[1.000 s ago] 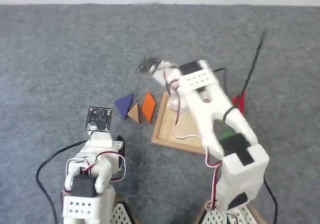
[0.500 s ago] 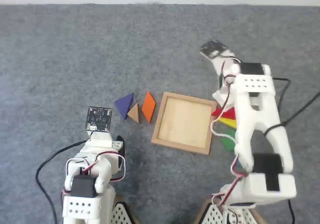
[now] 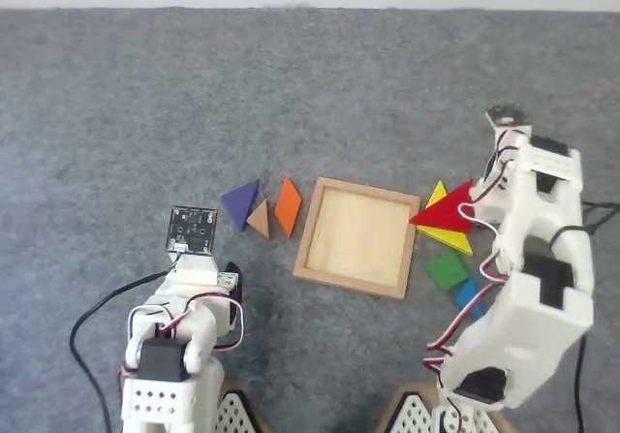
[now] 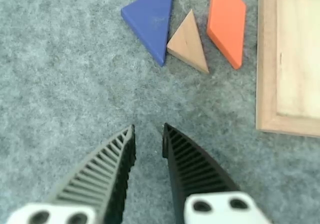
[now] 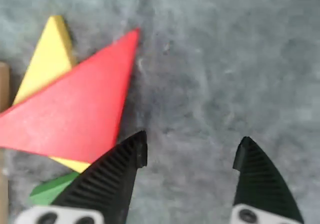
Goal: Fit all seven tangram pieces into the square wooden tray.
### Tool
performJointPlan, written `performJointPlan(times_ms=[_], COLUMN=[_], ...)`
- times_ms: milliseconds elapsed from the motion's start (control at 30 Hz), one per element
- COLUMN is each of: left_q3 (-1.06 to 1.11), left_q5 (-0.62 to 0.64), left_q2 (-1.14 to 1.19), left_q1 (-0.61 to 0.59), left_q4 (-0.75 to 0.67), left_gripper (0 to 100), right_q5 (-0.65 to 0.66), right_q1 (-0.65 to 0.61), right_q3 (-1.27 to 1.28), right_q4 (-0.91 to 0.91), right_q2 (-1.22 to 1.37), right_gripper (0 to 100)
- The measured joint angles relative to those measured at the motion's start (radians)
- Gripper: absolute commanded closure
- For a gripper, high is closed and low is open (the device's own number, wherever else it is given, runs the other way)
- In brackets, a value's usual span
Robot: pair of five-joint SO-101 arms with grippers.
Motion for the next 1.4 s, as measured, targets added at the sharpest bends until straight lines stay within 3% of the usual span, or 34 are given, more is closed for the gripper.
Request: performJointPlan(times_ms=[600,933,1167,1400], left_q3=[0.000,0.000,0.000,0.000], left_q5=[0.000,0.000,0.000,0.000], left_q2=[0.000,0.000,0.000,0.000], left_q1=[0.000,0.000,0.000,0.000], left_q4=[0.000,0.000,0.000,0.000], left_gripper=[91,91,91,91], right_q5=[0.003,0.002,0.003,0.003], right_q1=[-0.265,-0.198,-0.196,-0.195], right_q3=[0.043,0.041,-0.229,-0.535], right_q4=[0.014,-0.055,-0.058,0.049], right_q2=[-0.097,-0.242,-0.020,0.293], right_gripper=[72.0,72.1,72.1,71.9])
